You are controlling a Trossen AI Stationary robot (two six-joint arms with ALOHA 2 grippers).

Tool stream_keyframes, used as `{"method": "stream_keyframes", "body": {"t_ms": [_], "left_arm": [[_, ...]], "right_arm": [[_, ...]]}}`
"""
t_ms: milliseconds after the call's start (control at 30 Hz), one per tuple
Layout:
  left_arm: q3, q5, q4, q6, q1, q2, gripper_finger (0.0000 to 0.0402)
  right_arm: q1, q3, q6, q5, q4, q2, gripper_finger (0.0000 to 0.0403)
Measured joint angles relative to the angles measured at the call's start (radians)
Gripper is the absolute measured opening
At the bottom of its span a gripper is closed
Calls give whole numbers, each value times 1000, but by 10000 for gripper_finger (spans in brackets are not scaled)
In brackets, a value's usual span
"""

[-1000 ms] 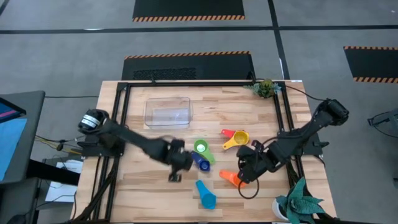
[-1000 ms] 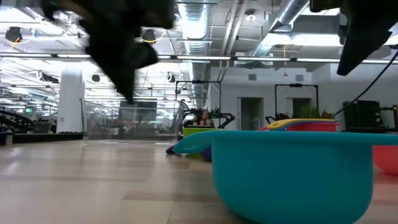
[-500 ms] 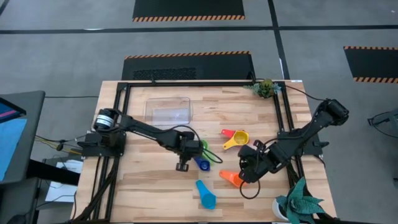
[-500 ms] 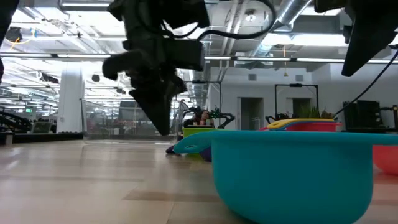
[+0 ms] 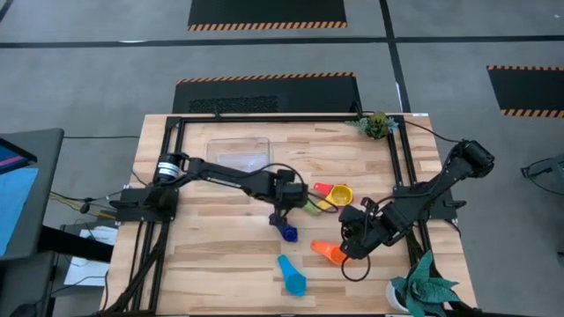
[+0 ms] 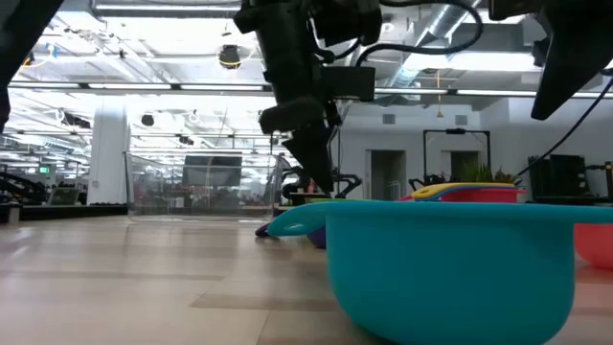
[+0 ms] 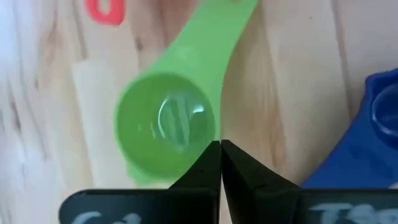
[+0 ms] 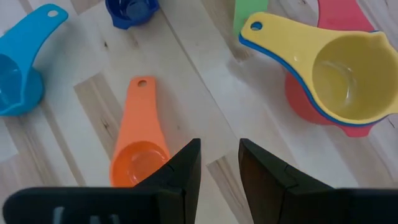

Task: Nest measuring cups in basket
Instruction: Stack the green measuring cup on top of the yellow measuring cup

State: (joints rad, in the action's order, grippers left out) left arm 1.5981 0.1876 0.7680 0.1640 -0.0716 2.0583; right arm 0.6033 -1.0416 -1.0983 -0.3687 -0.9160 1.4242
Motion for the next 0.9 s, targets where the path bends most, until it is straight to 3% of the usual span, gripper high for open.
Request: {"method": "stream_keyframes", "body": {"t_ms": [300, 567, 900], "left_arm": [[28, -146, 396, -171, -41, -49, 0], [27, -100, 682, -336, -116, -68, 0], [9, 10, 800, -394, -179, -114, 0]], "right_arm": [[0, 0, 22, 0, -70, 0, 131], [-20, 0, 26, -18, -68, 0, 131], [-40, -1, 97, -30, -43, 0, 131]]}}
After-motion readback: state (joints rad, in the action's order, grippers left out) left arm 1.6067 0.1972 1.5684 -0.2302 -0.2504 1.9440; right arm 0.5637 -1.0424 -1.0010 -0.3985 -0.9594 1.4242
